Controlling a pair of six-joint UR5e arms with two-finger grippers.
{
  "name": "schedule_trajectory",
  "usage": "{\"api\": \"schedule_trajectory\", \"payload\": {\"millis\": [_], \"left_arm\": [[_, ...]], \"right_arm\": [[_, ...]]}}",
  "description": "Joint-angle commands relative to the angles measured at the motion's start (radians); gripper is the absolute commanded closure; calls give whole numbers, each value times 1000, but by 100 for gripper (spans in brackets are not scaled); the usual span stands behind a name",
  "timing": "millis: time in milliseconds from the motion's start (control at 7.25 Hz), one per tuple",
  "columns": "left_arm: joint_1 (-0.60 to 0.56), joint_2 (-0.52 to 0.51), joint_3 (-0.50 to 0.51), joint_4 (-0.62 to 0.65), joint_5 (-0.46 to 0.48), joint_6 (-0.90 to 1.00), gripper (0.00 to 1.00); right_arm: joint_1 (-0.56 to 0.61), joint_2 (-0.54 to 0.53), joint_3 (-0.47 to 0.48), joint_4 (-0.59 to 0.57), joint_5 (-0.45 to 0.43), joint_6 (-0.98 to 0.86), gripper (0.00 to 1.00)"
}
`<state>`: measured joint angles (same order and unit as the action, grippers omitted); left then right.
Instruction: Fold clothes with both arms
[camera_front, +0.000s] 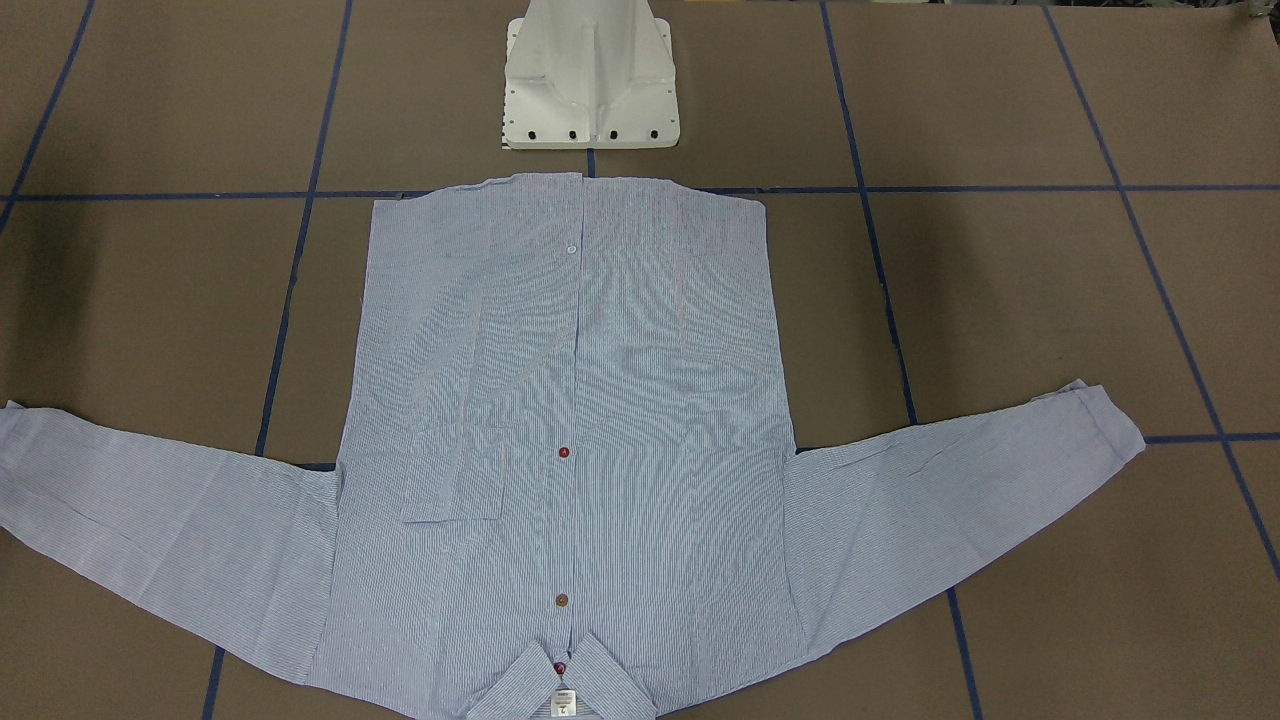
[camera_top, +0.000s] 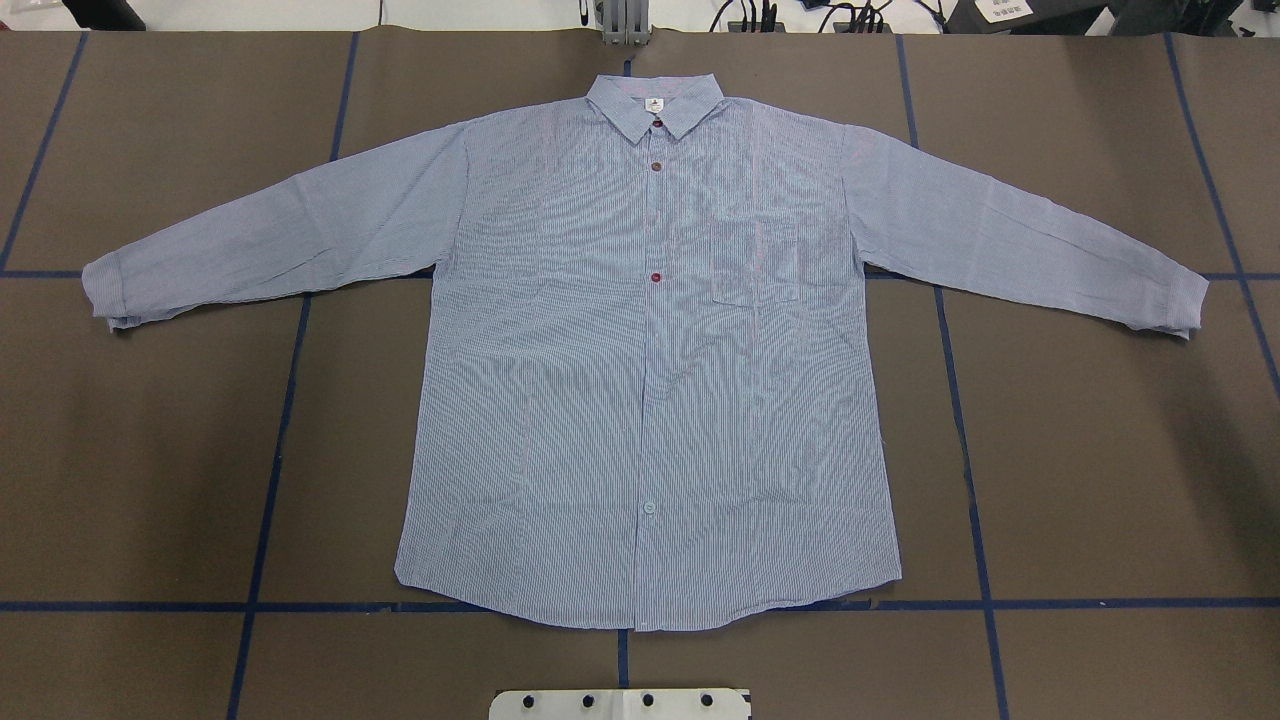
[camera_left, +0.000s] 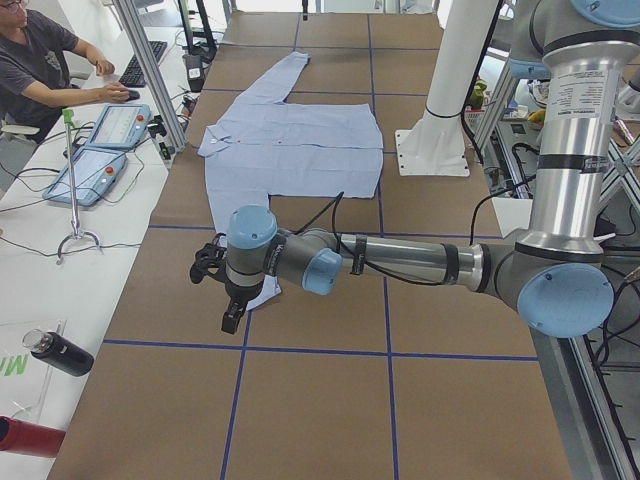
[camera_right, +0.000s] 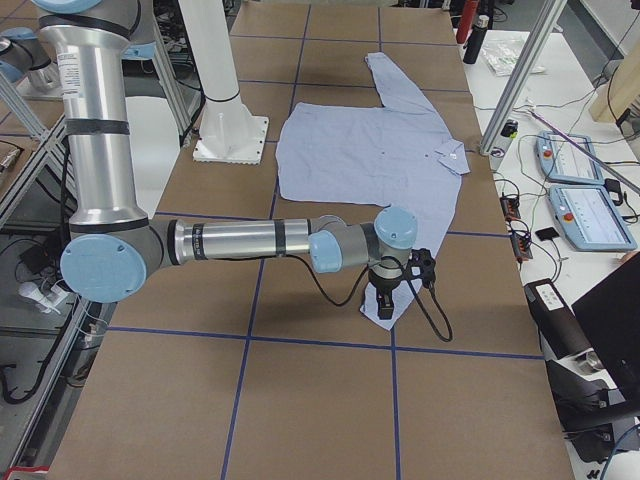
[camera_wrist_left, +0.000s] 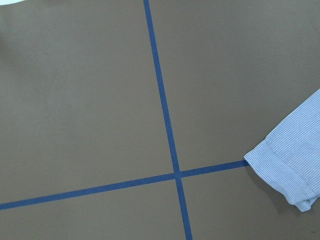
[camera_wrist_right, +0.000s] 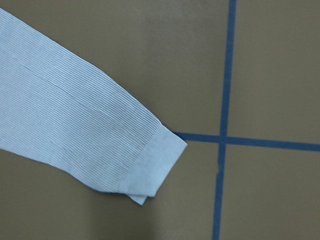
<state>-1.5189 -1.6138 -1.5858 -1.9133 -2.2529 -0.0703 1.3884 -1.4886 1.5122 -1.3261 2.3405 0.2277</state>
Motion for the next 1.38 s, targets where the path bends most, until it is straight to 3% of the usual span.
{"api": "schedule_trajectory", "payload": {"millis": [0,138,689,1241], "left_arm": [[0,5,-3,-49,-4,0,0],[0,5,-6,-49,-5,0,0],[0,-5,-5,-47,-5,-2,0],[0,-6,-8,-46,-5,-2,0]], "right_arm": [[-72,53,-285,431,-9,125,0],[-77,54,-312,494,-9,204,0],[-179,54,-308,495,-7,362,1],[-181,7,-300,484,-4,366,2]]}}
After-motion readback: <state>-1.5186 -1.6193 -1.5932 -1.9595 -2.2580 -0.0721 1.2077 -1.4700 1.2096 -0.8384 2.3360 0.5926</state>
